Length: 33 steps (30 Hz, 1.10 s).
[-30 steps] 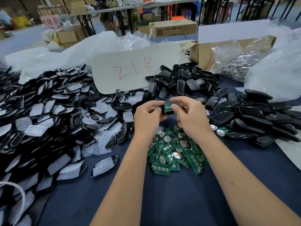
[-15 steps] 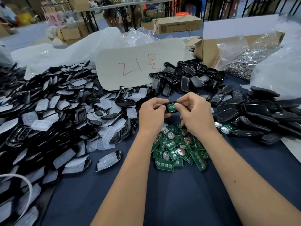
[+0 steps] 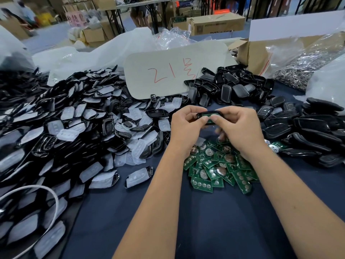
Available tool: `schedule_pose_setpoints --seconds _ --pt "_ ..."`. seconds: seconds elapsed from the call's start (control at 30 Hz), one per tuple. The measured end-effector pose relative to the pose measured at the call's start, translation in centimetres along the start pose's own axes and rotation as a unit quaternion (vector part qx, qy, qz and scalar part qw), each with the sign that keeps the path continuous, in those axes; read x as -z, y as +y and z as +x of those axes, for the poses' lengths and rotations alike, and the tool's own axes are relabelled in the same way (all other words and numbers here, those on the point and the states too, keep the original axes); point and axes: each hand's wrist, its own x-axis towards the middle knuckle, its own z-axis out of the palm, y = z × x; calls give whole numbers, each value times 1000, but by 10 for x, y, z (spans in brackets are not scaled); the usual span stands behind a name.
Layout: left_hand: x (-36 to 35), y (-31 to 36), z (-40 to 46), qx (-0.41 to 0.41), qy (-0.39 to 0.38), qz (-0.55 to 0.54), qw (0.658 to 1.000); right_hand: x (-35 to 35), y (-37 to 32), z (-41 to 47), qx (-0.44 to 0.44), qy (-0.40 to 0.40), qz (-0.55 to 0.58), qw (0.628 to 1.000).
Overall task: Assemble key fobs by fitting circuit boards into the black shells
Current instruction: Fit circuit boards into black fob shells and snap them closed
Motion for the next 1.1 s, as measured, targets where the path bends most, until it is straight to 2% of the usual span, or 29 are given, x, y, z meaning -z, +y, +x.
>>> schedule_pose_setpoints --seconds 0.1,0.23,0.37,0.57,0.73,0.83,0.9,1.03,1.1 --pt "2 2 0 -5 -6 -19 1000 2 -3 0 -27 -28 110 993" --pt "0 2 -2 24 -5 -72 997 -3 -6 -2 -11 -1 114 993" --pt "5 5 -3 18 -8 -75 997 -7 -8 -3 -13 4 129 992" --pt "13 8 0 33 7 -85 996 -4 -10 -4 -60 -60 197 977" --pt "15 5 0 45 -13 -102 994 -8 -9 -5 3 -19 107 994" --pt "14 2 1 51 -11 -117 992 -11 -7 -6 10 1 87 996" --pt "14 0 2 53 -14 -127 990 -8 -7 -5 -7 -8 103 995" --pt "14 -3 4 63 -1 -152 986 -3 -8 0 -91 -42 213 972" --pt "14 -4 5 69 8 -157 985 -1 -7 1 -92 -29 207 974"
